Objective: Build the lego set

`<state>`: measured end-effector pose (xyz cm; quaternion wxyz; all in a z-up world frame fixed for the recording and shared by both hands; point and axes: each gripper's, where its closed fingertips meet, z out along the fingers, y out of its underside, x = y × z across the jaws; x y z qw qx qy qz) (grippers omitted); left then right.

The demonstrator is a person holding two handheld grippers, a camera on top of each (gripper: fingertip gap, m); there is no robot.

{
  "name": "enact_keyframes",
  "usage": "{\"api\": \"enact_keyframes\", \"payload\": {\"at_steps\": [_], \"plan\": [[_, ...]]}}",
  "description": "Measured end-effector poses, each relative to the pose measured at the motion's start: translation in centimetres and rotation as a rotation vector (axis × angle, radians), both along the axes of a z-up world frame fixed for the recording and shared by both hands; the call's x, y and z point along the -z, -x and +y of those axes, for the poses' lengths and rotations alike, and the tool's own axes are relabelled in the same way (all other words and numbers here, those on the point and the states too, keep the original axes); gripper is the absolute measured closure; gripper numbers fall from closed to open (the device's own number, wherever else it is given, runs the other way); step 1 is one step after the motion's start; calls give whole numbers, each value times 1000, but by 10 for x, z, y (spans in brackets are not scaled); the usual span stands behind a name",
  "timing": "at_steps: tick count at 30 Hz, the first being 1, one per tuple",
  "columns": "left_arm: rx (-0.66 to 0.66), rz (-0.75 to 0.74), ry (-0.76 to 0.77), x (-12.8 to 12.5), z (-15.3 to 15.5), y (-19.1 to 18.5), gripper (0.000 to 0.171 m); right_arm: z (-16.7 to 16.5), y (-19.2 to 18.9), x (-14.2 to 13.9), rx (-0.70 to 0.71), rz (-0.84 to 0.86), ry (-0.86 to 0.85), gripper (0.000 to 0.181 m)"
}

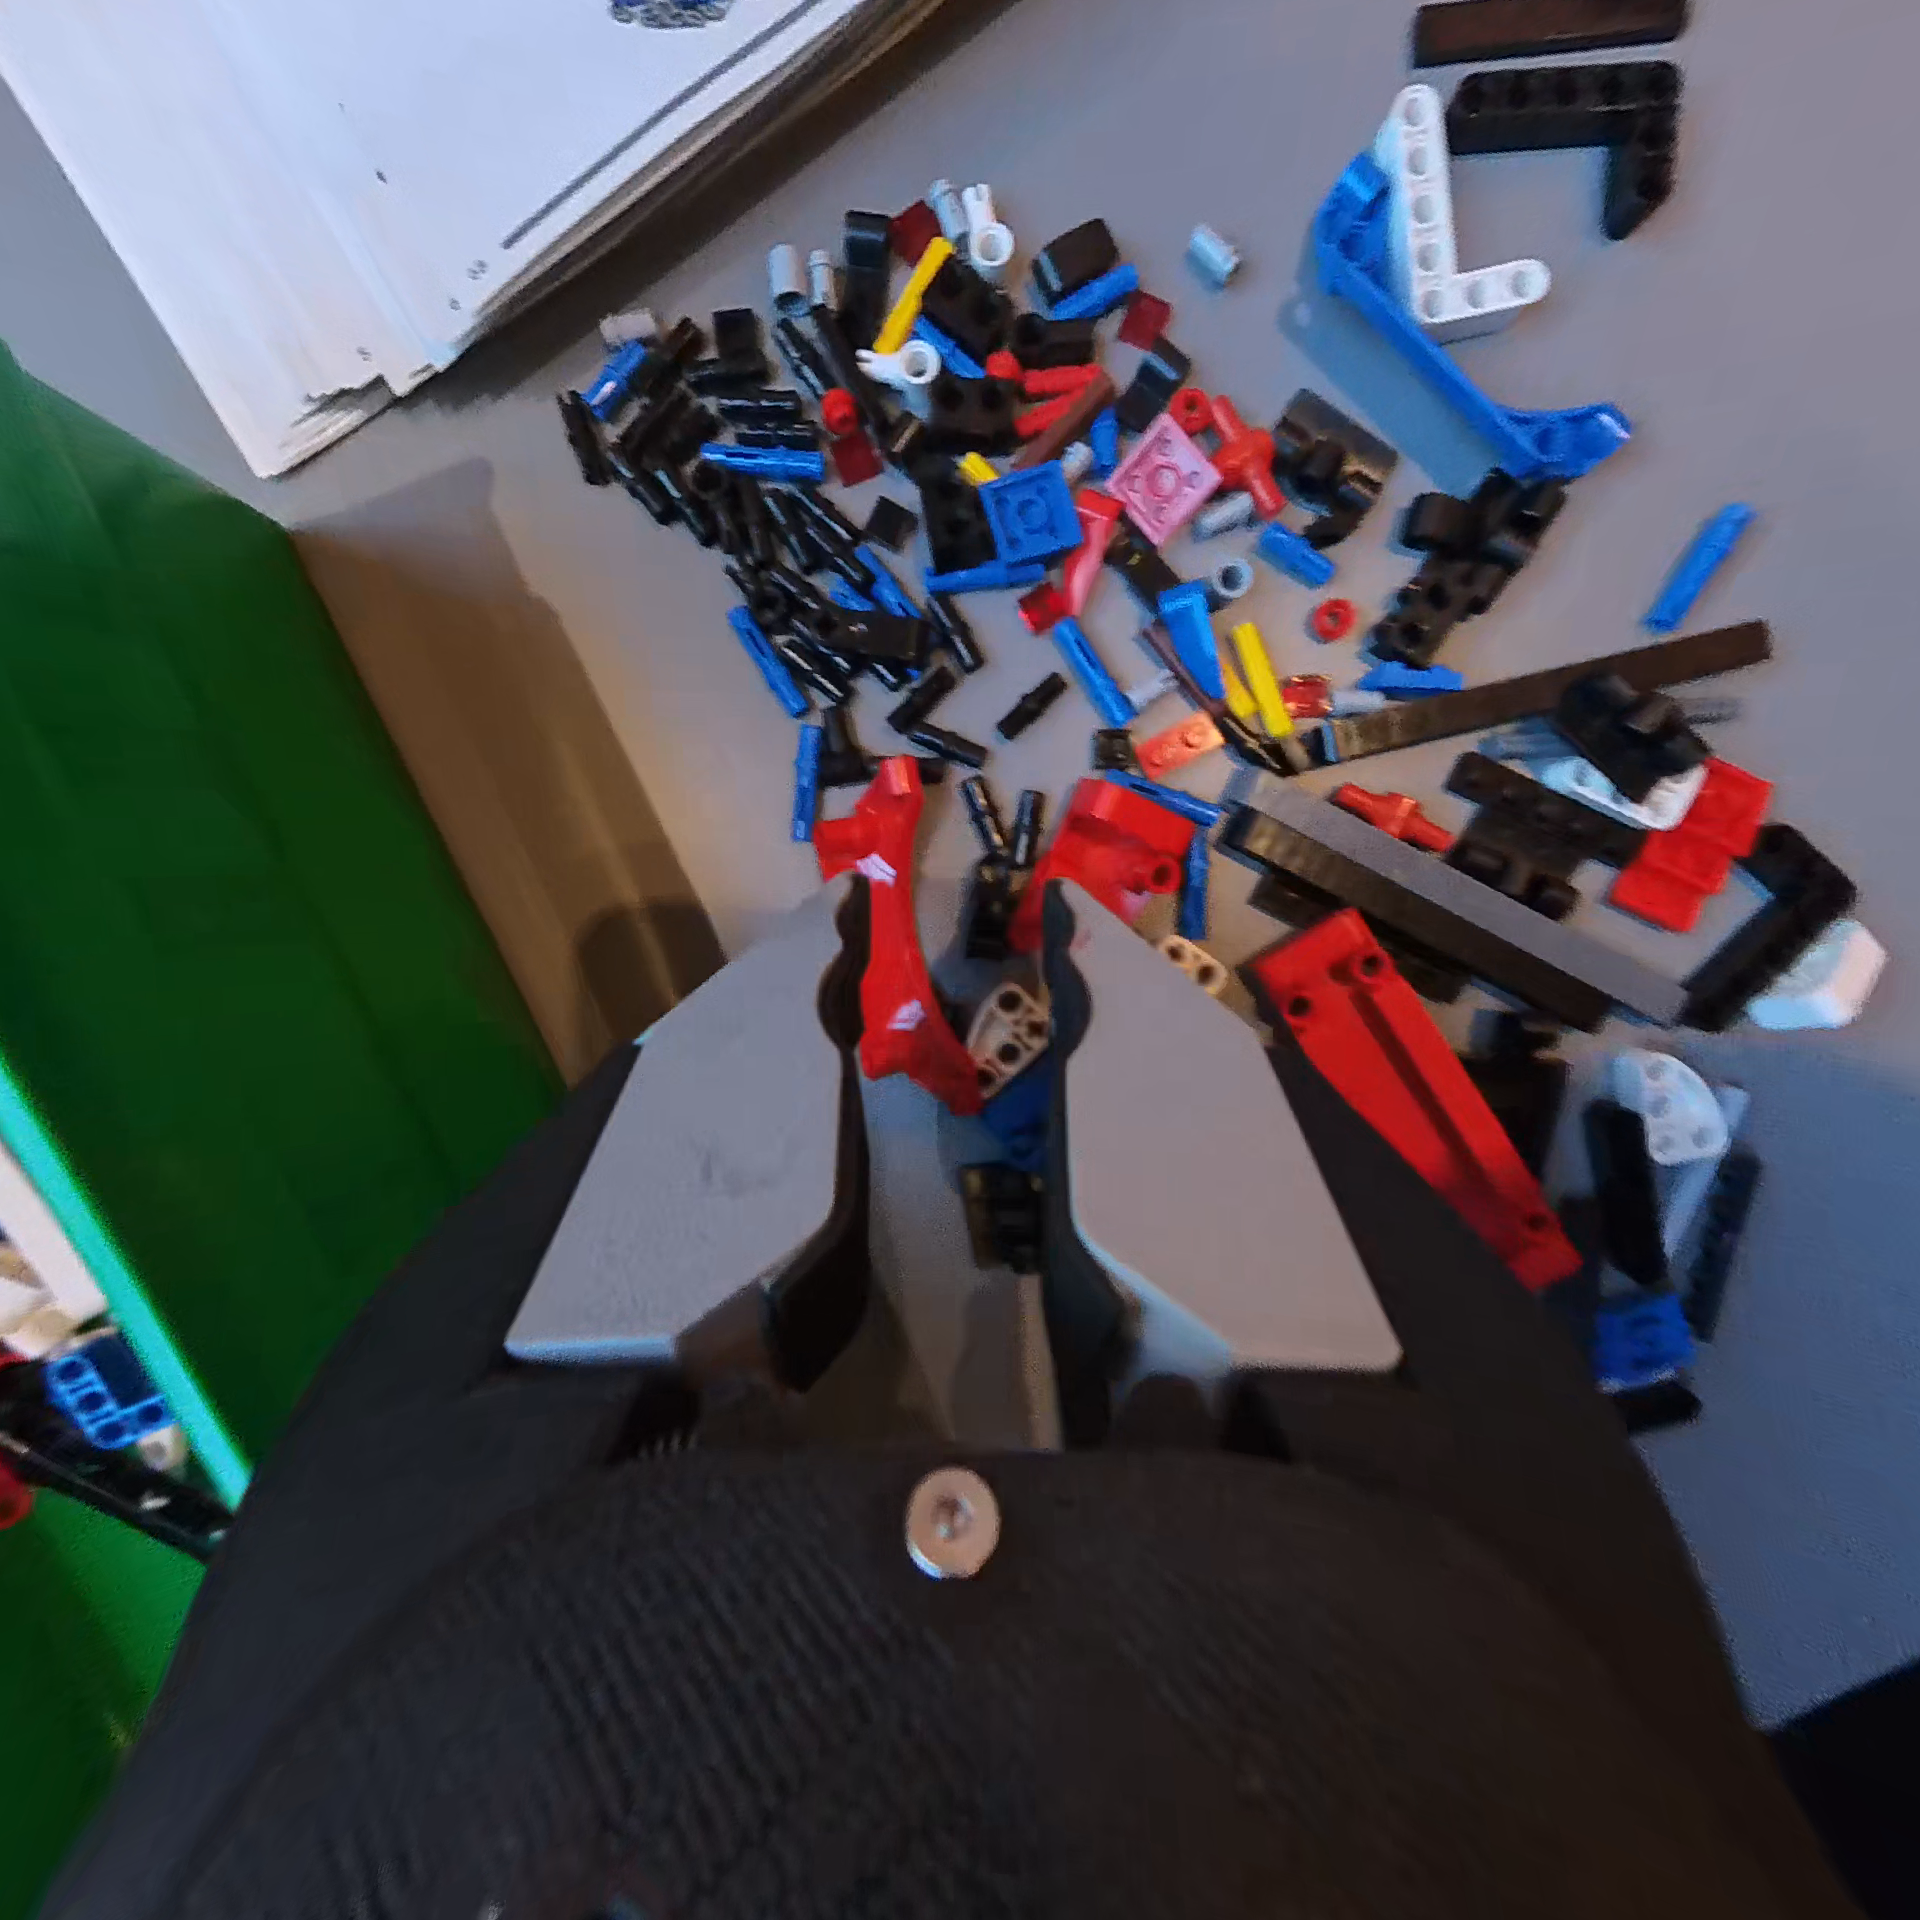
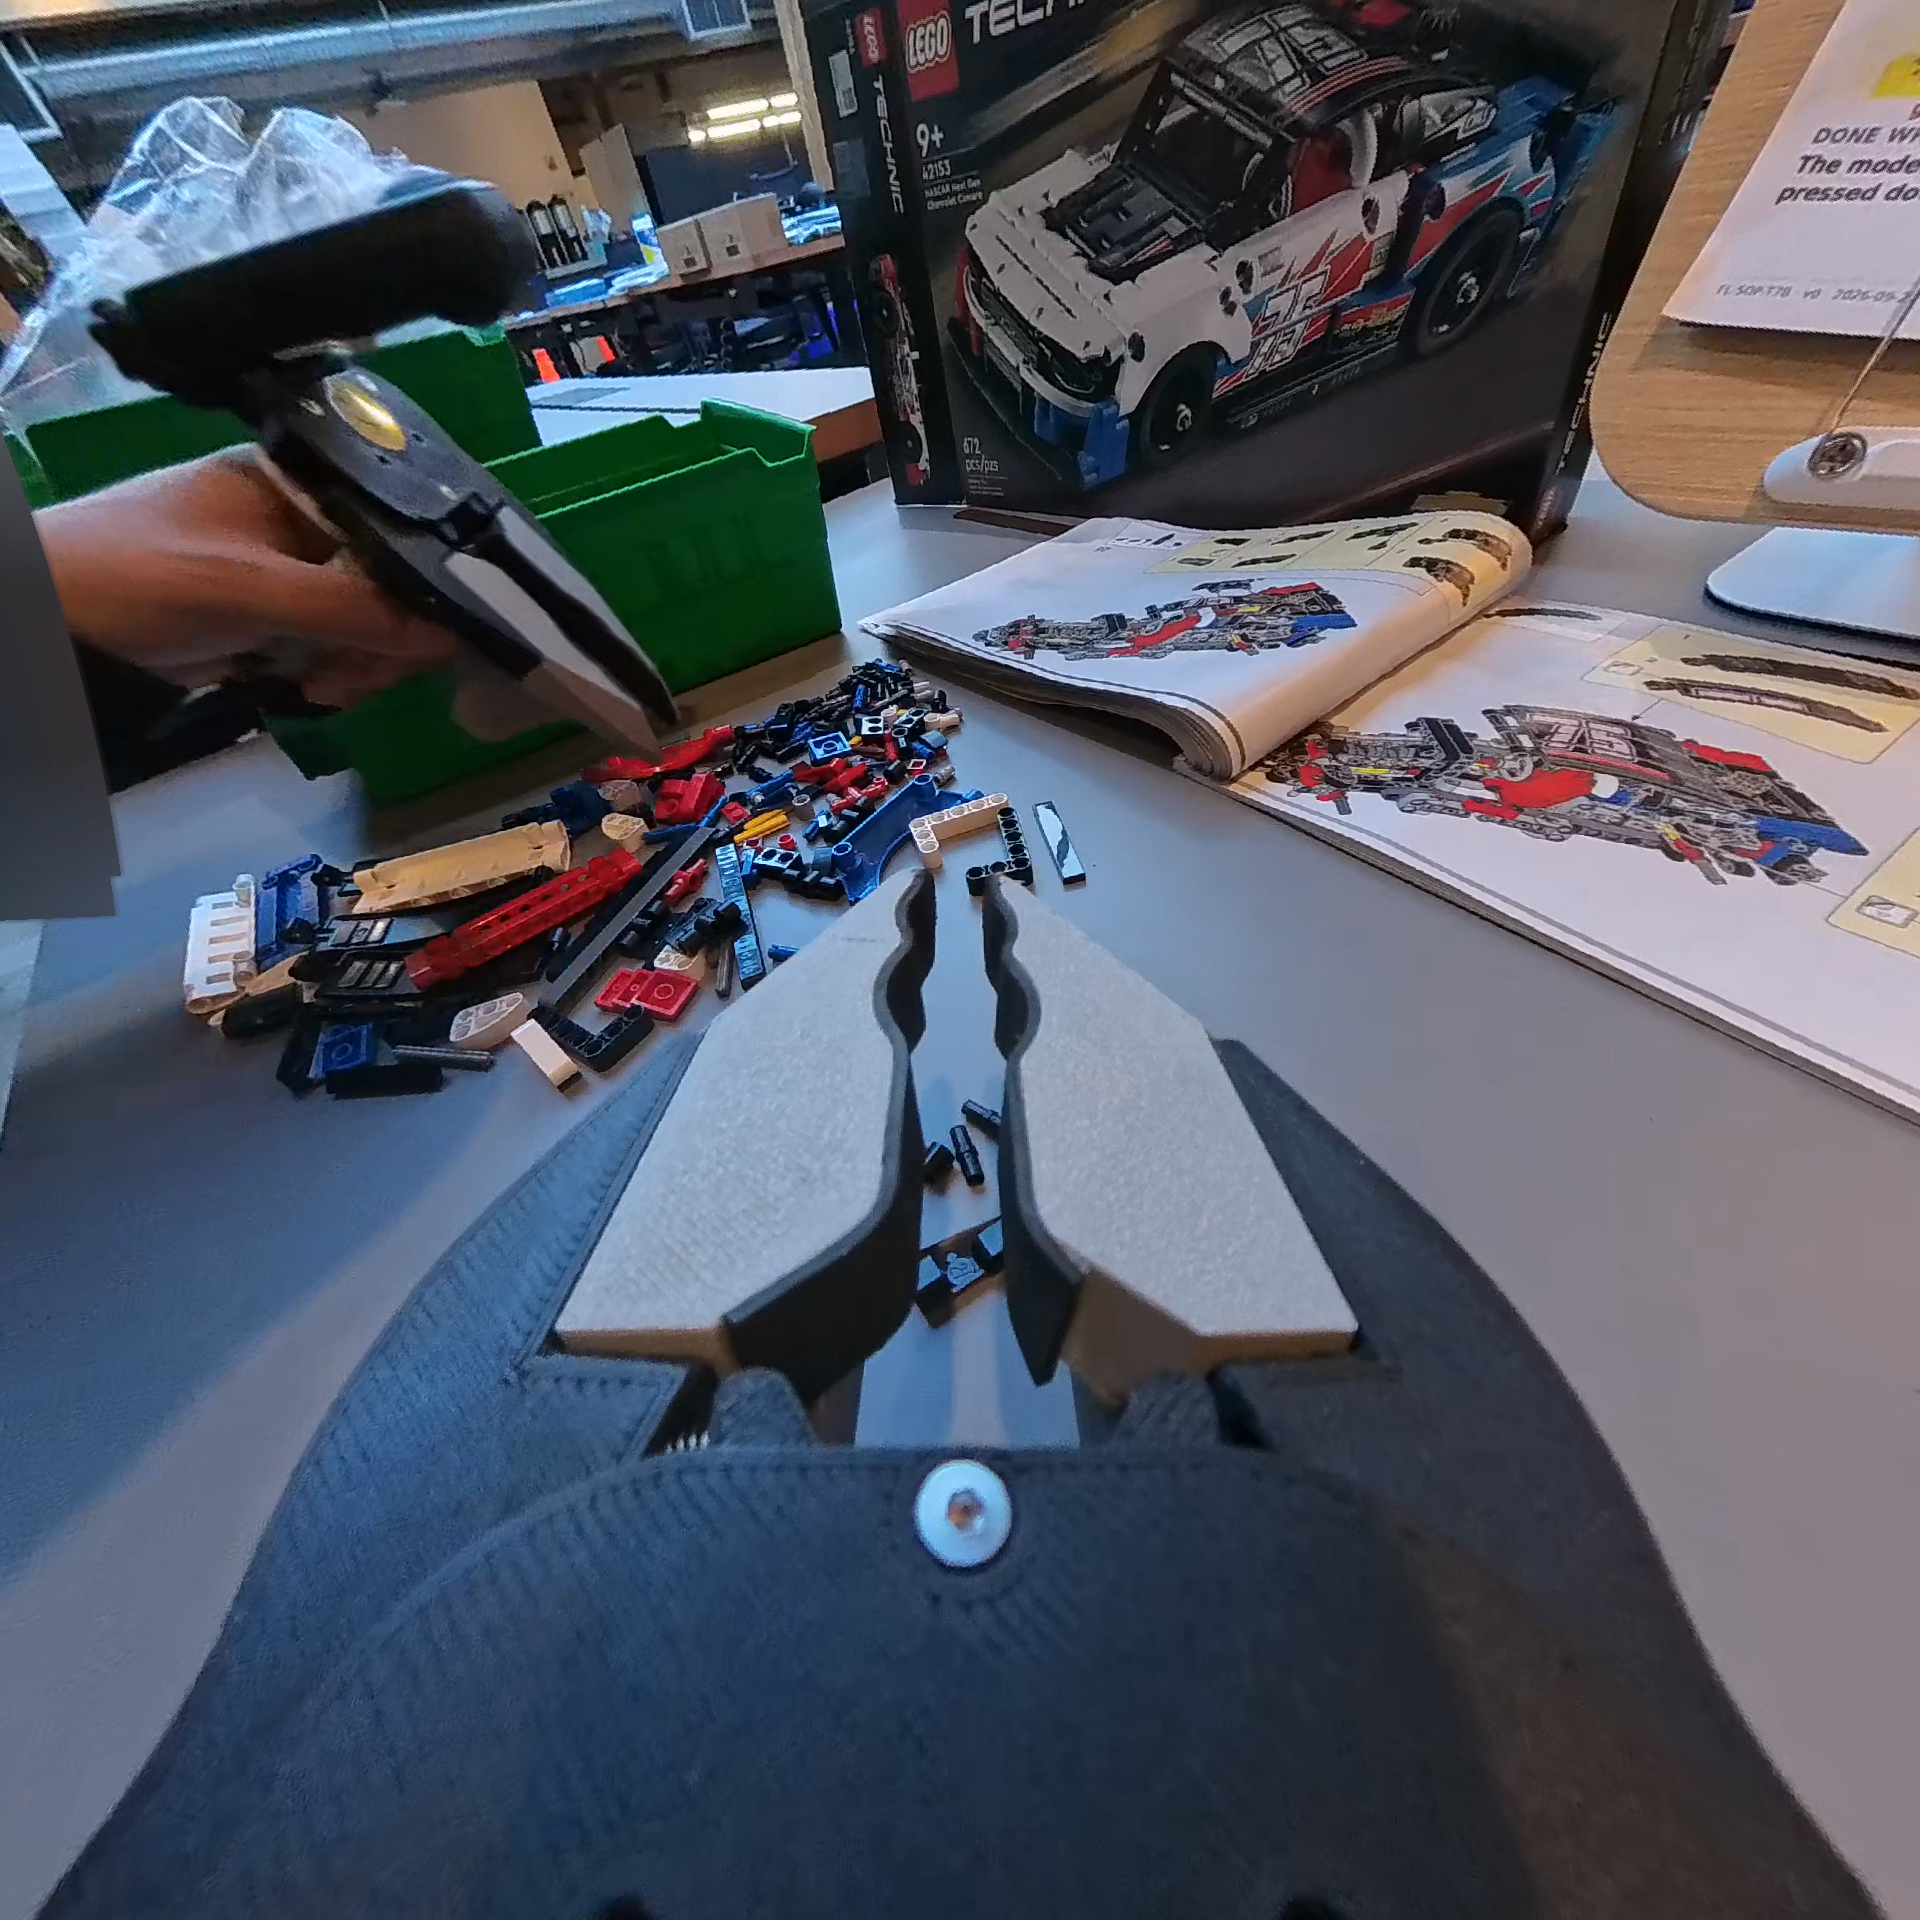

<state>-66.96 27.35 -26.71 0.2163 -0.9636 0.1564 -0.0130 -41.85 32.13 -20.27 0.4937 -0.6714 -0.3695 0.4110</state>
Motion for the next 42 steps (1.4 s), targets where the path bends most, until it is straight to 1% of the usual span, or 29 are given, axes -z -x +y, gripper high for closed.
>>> {"api": "enact_keyframes", "payload": {"at_steps": [4,6,7,9,12,15,18,21,24,27,33,35,37,38,40,42], "plan": [[19,39,7,4,8,3,137,1,-1,0,2,3,5,176],[23,51,55,13,6,3,135,1,-1,0,1,6,7,176],[26,52,78,17,5,2,140,1,-1,0,0,6,8,176],[48,22,74,18,4,-5,161,1,-1,0,0,5,8,176],[48,81,65,17,0,2,163,2,-1,0,1,7,11,176],[37,75,34,5,-4,2,163,1,-1,-1,-2,11,14,176],[15,72,-6,-15,-12,7,163,0,-1,-1,-4,8,9,177],[-34,64,-64,-36,-18,17,163,0,-1,-2,-5,11,8,177],[-61,42,-91,-46,-23,21,163,-1,0,-1,-9,11,10,177],[-59,12,-71,-41,-24,19,163,-2,2,-1,-15,4,5,177],[-55,28,-35,-24,-16,18,164,-1,0,1,-4,-10,-7,179],[-77,58,-12,-19,-15,23,163,0,-1,0,1,-9,-8,179],[-78,104,-22,-18,-13,25,170,0,-2,-1,2,-7,-10,179],[-71,121,-24,-18,-12,24,170,0,-2,-1,2,-5,-12,179],[-44,103,-9,-14,-12,15,170,-1,-1,-2,-2,-2,-12,179],[-21,89,17,-8,-10,7,164,-2,0,-3,-8,0,-12,179]]}}
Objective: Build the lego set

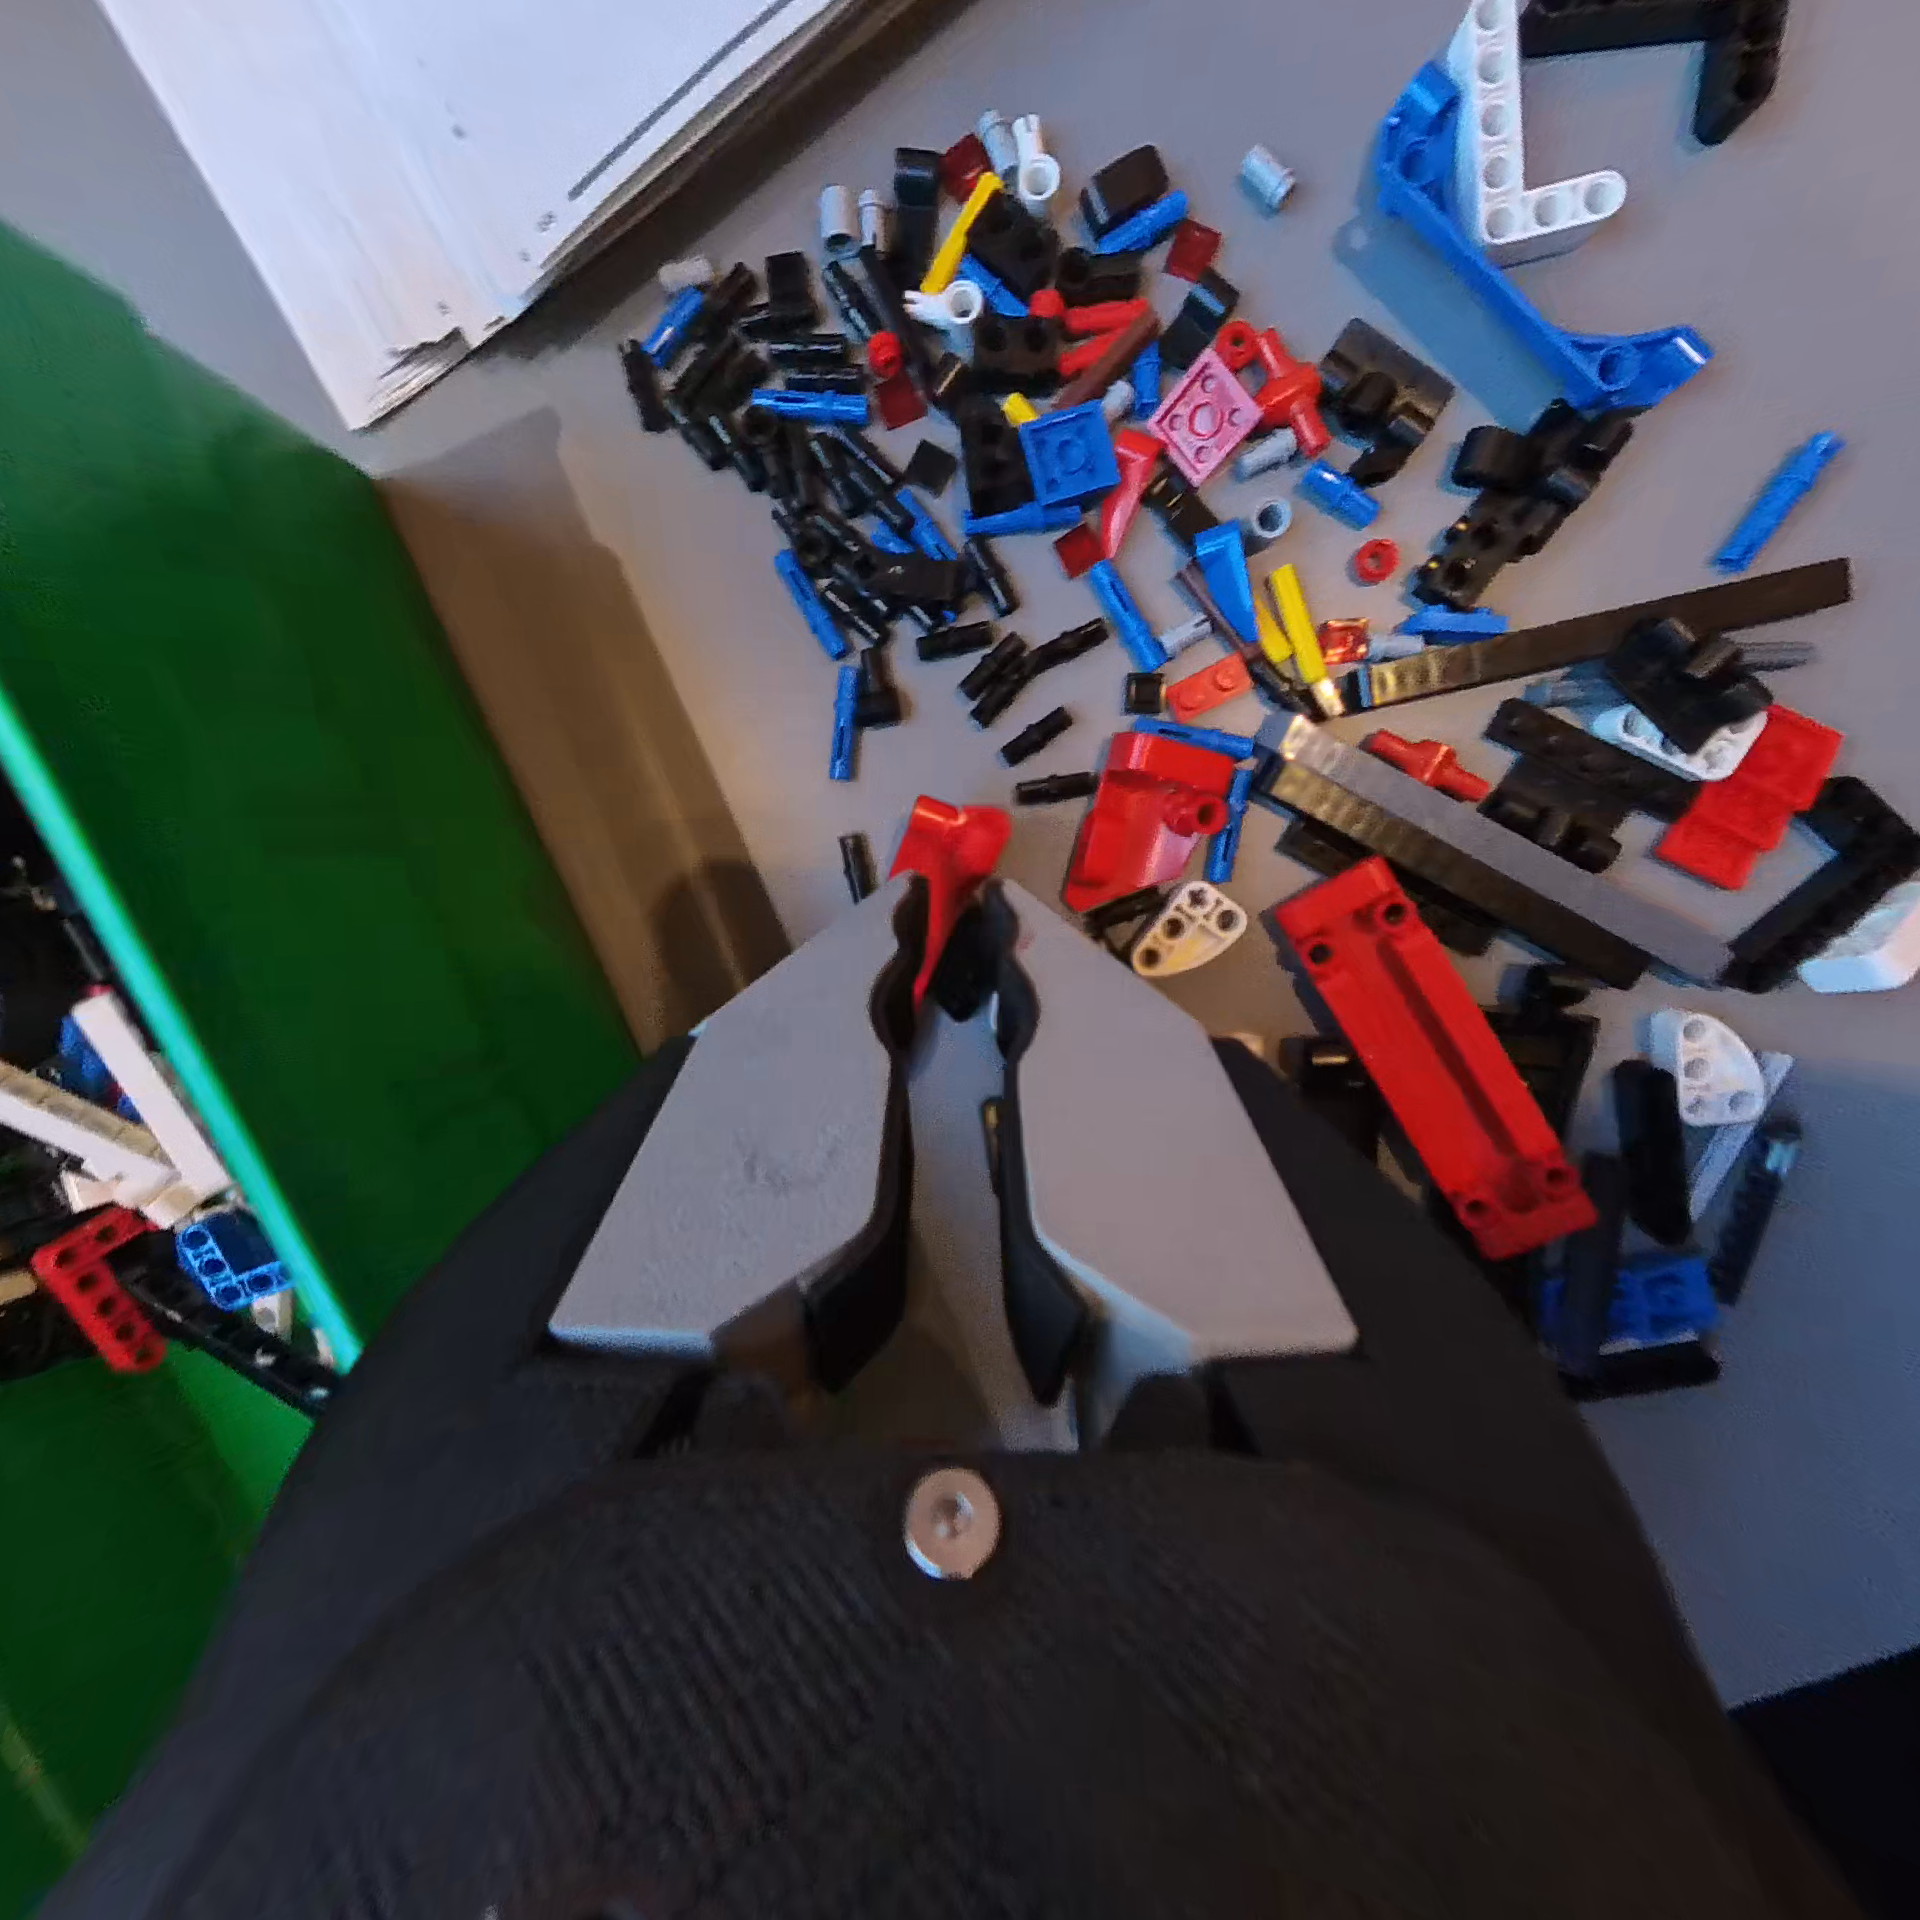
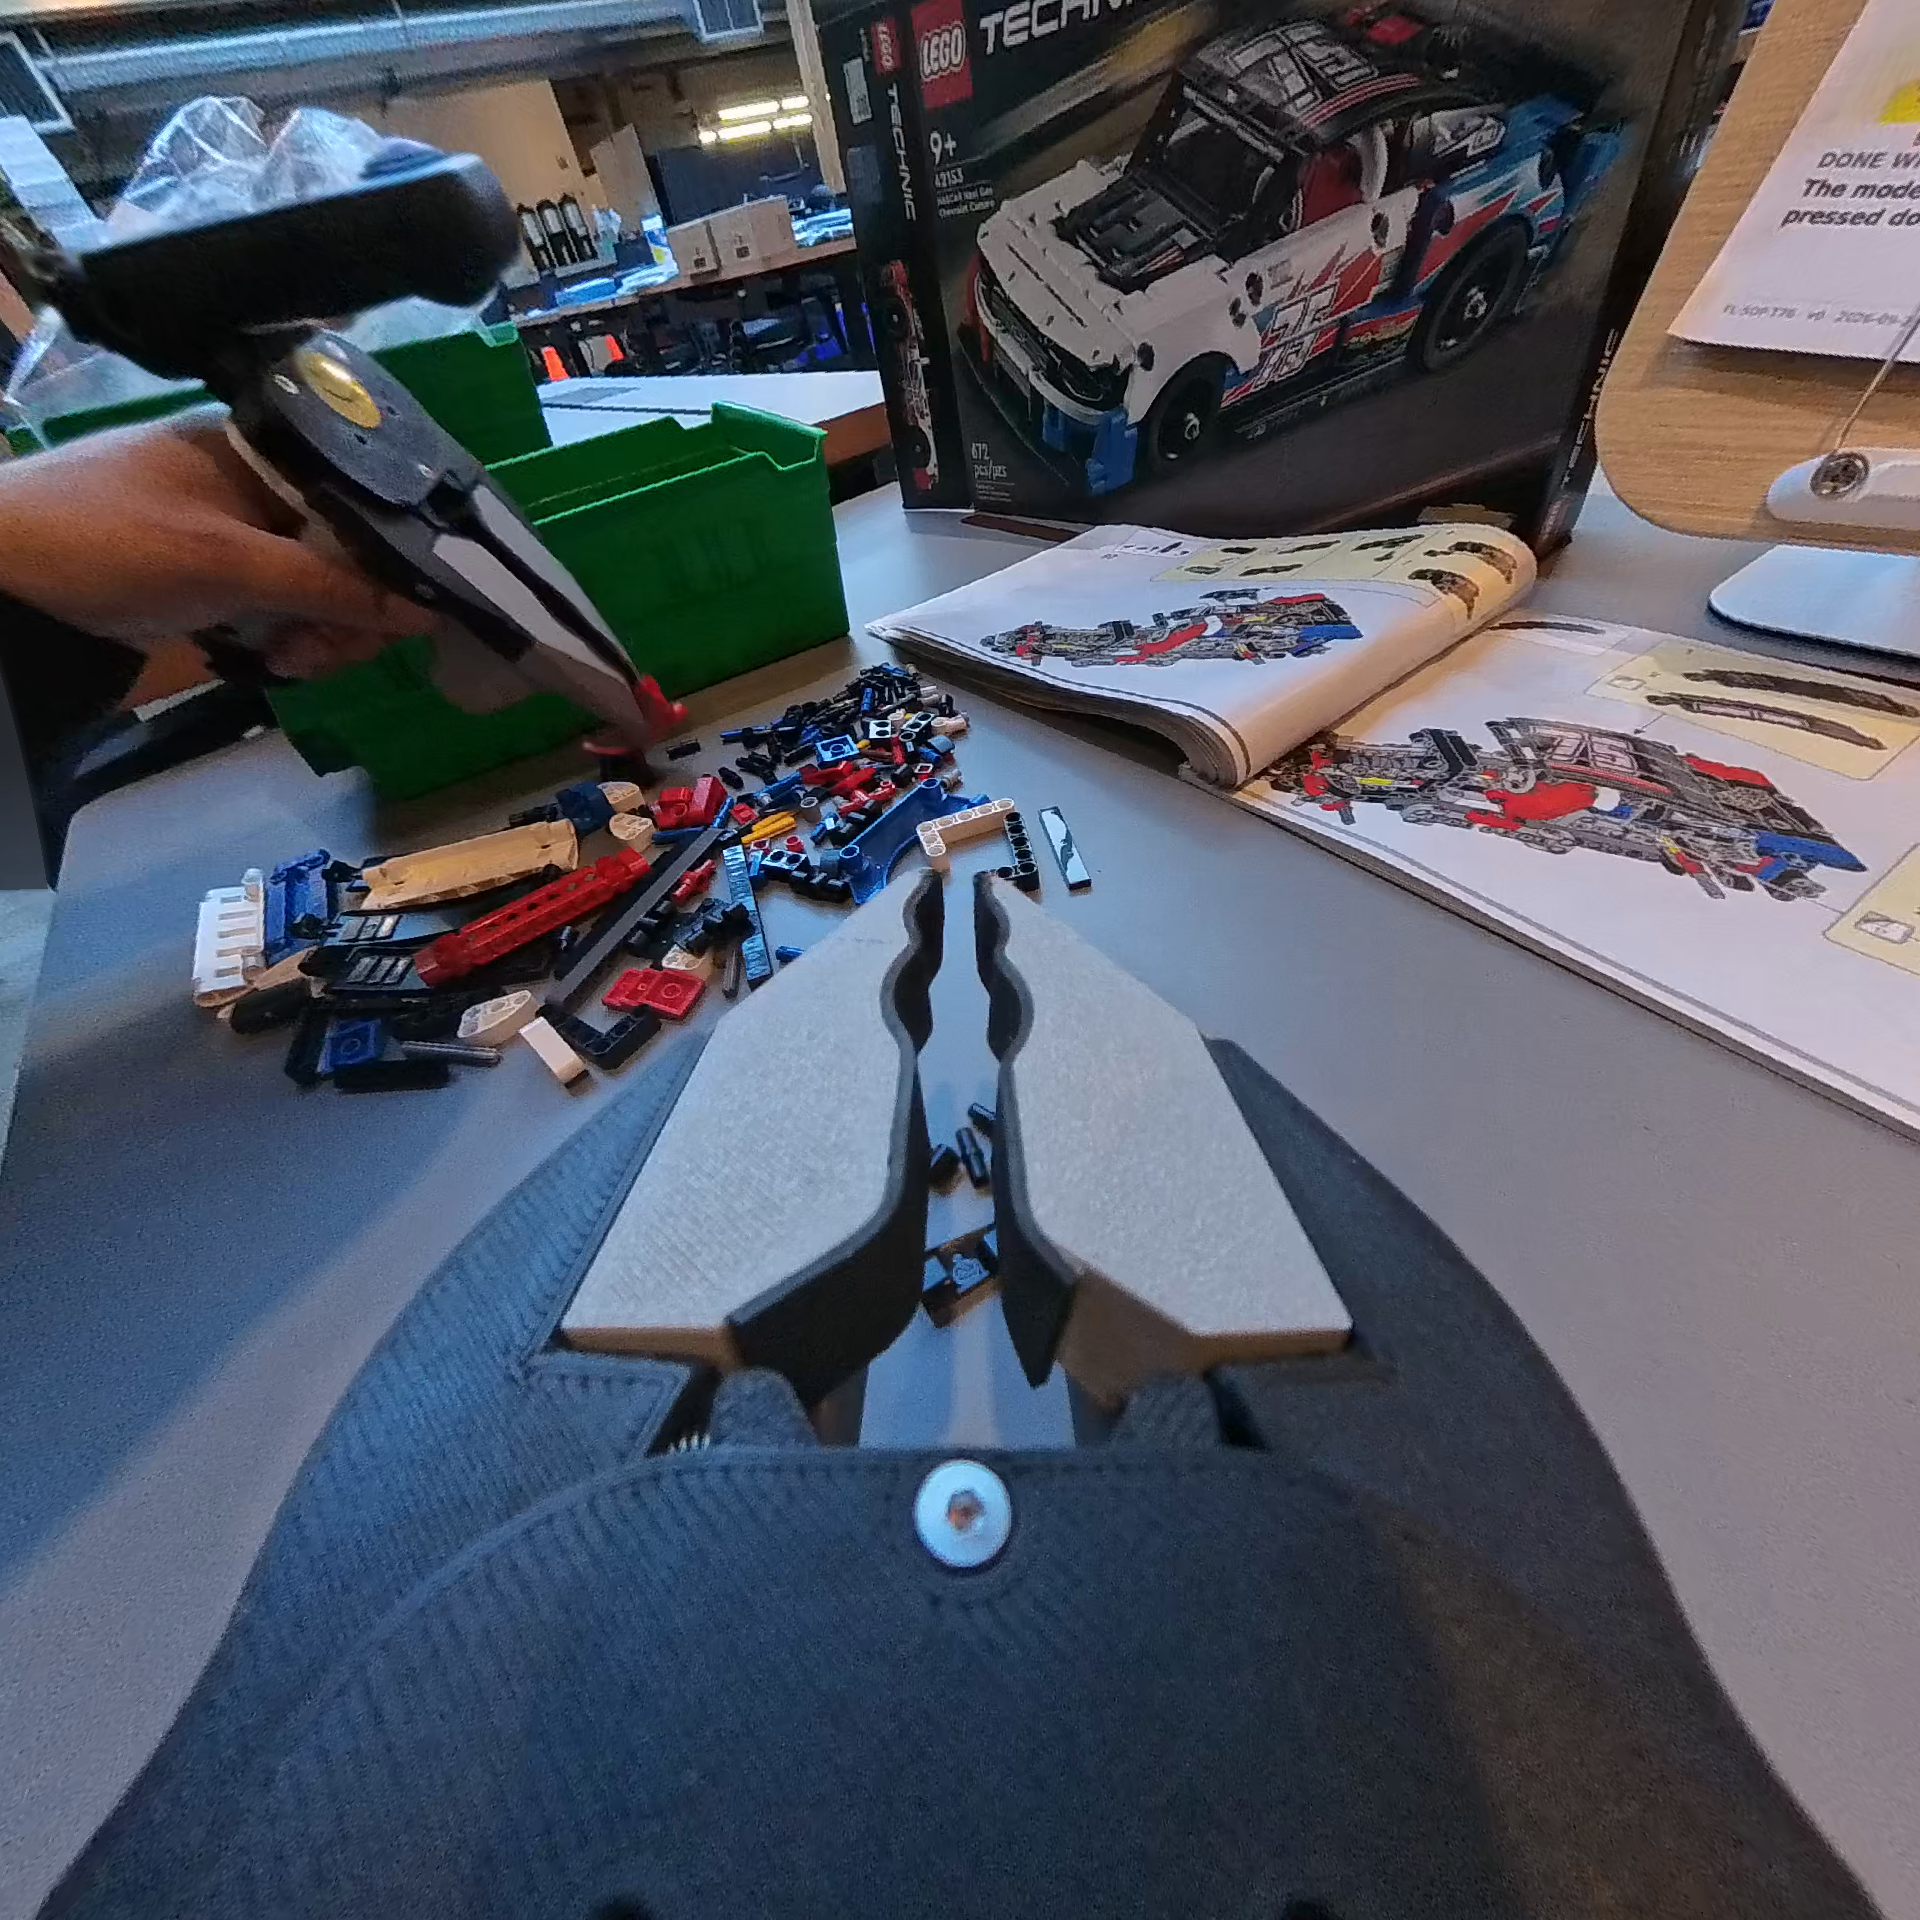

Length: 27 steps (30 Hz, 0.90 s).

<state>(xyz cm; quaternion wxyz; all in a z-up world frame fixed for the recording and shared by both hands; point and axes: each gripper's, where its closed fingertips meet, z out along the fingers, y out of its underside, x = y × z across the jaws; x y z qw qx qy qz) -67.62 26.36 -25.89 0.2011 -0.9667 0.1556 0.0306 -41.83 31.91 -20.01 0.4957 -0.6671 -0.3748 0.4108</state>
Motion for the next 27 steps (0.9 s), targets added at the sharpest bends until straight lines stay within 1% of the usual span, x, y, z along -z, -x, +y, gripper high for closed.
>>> {"api": "enact_keyframes", "payload": {"at_steps": [1,3,4,5,6,9,13,16,20,21,27], "plan": [[8,8,2,1,3,-1,160,-1,0,0,-2,0,-1,179],[14,7,3,3,12,-3,160,-2,1,-1,-6,1,-2,179],[14,-6,27,5,13,-4,157,-2,1,-1,-6,2,-4,179],[18,-16,47,7,14,-5,151,-2,0,-2,-4,4,-6,179],[21,-15,49,6,17,-5,150,-1,-1,-3,-1,7,-9,180],[21,22,19,2,30,1,154,-1,-4,-8,2,30,-7,180],[9,19,64,10,43,5,157,-4,-3,-11,-10,40,-11,179],[15,-7,112,16,45,4,161,-5,-2,-12,-15,41,-14,179],[8,-18,169,24,43,4,162,-5,-3,-14,-18,56,-5,179],[5,-15,169,24,44,5,165,-5,-3,-14,-18,58,-4,179],[-2,-10,155,19,49,9,163,-7,-2,-13,-27,57,2,179]]}}
